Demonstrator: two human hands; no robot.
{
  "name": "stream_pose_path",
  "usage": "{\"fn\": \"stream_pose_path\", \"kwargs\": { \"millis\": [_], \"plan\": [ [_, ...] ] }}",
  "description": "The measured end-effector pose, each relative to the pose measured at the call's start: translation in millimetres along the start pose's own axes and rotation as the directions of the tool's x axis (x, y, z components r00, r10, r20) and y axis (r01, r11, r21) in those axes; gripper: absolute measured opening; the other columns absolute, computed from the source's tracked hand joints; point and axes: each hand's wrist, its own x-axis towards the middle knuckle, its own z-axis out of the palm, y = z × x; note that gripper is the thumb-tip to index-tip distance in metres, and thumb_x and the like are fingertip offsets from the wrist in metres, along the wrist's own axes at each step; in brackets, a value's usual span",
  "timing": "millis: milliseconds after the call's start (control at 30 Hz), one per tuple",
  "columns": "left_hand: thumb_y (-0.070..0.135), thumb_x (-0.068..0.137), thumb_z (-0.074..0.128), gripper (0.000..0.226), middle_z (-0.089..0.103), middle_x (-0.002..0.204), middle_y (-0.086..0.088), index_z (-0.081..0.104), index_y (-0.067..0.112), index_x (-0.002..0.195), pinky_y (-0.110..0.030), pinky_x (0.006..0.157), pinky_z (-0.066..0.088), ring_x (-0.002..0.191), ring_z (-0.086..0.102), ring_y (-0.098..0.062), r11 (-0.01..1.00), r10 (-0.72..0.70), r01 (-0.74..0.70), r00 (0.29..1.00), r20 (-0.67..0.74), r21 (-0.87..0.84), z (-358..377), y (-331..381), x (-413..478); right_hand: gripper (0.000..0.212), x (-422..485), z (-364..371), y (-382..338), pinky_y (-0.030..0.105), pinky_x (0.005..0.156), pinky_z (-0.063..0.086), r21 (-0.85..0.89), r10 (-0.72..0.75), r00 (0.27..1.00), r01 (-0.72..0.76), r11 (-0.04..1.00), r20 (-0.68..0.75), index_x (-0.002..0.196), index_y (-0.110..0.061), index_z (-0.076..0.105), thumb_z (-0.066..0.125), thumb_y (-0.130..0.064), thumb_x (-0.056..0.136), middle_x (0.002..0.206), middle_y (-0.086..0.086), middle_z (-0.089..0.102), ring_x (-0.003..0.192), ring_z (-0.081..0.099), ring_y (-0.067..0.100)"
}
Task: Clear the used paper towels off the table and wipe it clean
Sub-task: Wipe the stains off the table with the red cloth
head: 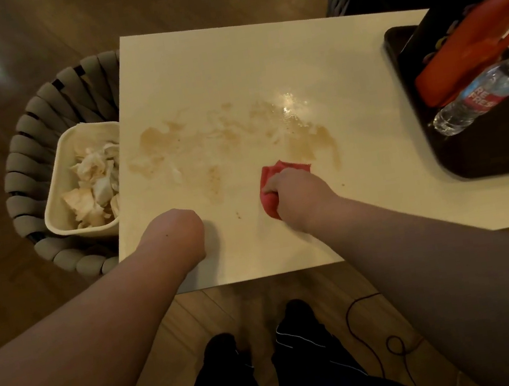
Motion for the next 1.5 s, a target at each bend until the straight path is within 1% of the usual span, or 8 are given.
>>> {"fn": "stream_pose_path", "kwargs": {
  "millis": [267,467,733,1000,1100,1200,1367,1500],
  "plan": [
    [0.037,0.089,0.071,0.025,0.052,0.067,0.002,0.063,0.016,0.077,-0.03,0.065,0.046,0.07,0.056,-0.019,0.999,0.021,-0.021,1.0,-0.014,0.035,-1,1,-1,0.053,-17,-4,54,0.035,0.106,0.045,0.0,0.131,0.991,-0.131,0.991,0.038,0.142,-0.03,0.058,0.061,-0.011,0.093,0.144,0.003,0.056,0.127,0.056,0.027],
    [0.034,0.09,0.07,0.021,0.052,0.067,0.002,0.072,0.014,0.093,-0.031,0.067,0.046,0.066,0.052,-0.018,1.0,0.002,-0.002,1.0,0.012,0.015,-1,1,-2,0.037,-2,-18,31,0.03,0.085,0.049,-0.096,0.114,0.993,-0.113,0.989,0.009,0.121,-0.021,0.07,0.056,-0.007,0.09,0.12,0.003,0.068,0.111,0.063,0.023],
    [0.031,0.092,0.069,0.027,0.058,0.089,-0.003,0.068,0.015,0.114,-0.035,0.083,0.051,0.084,0.058,-0.02,0.981,-0.066,0.097,0.981,0.18,-0.171,-2,1,5,0.022,26,9,-81,0.031,0.076,0.05,-0.133,-0.203,0.979,0.202,0.97,0.011,0.11,-0.015,0.065,0.053,-0.008,0.093,0.112,0.006,0.069,0.104,0.067,0.026],
    [0.036,0.091,0.07,0.038,0.058,0.096,-0.002,0.066,0.015,0.123,-0.039,0.093,0.053,0.092,0.059,-0.023,0.972,-0.06,0.084,0.992,0.112,-0.221,5,-7,2,0.03,54,-3,-121,0.033,0.071,0.046,-0.185,-0.24,0.971,0.237,0.954,0.006,0.124,-0.013,0.054,0.05,-0.004,0.096,0.123,0.008,0.064,0.11,0.065,0.027],
    [0.035,0.092,0.069,0.035,0.056,0.089,-0.002,0.066,0.014,0.12,-0.035,0.088,0.05,0.088,0.055,-0.021,0.97,-0.062,0.097,0.985,0.161,-0.223,-4,-5,0,0.038,46,-3,-103,0.027,0.077,0.048,0.014,-0.25,0.968,0.25,0.968,0.034,0.126,-0.019,0.063,0.066,-0.008,0.089,0.122,0.002,0.065,0.109,0.063,0.022],
    [0.033,0.092,0.068,0.028,0.052,0.083,-0.001,0.069,0.013,0.112,-0.034,0.085,0.049,0.089,0.057,-0.022,0.982,-0.026,0.044,0.995,0.101,-0.182,-14,-4,-9,0.081,17,3,-58,0.029,0.102,0.043,0.387,-0.147,0.988,0.156,0.909,-0.053,0.145,-0.029,0.049,0.086,-0.024,0.074,0.146,0.005,0.047,0.132,0.048,0.026],
    [0.043,0.081,0.069,0.027,0.061,0.082,0.0,0.068,0.017,0.088,-0.032,0.07,0.058,0.076,0.063,-0.017,0.906,-0.071,0.024,0.993,-0.095,-0.423,-26,-10,-17,0.095,-34,16,38,0.044,0.12,0.026,0.038,0.177,0.981,-0.181,0.983,0.078,0.161,-0.031,0.021,0.075,-0.049,0.084,0.168,0.004,0.015,0.152,0.016,0.03],
    [0.025,0.088,0.074,0.05,0.05,0.131,-0.004,0.055,0.02,0.135,-0.04,0.094,0.051,0.121,0.053,-0.03,0.836,-0.071,-0.117,0.946,-0.317,-0.536,-44,1,-6,0.093,-36,13,51,0.043,0.12,0.03,-0.097,0.154,0.978,-0.141,0.985,0.14,0.162,-0.029,0.018,0.073,-0.045,0.089,0.169,0.004,0.013,0.152,0.022,0.028]
  ]
}}
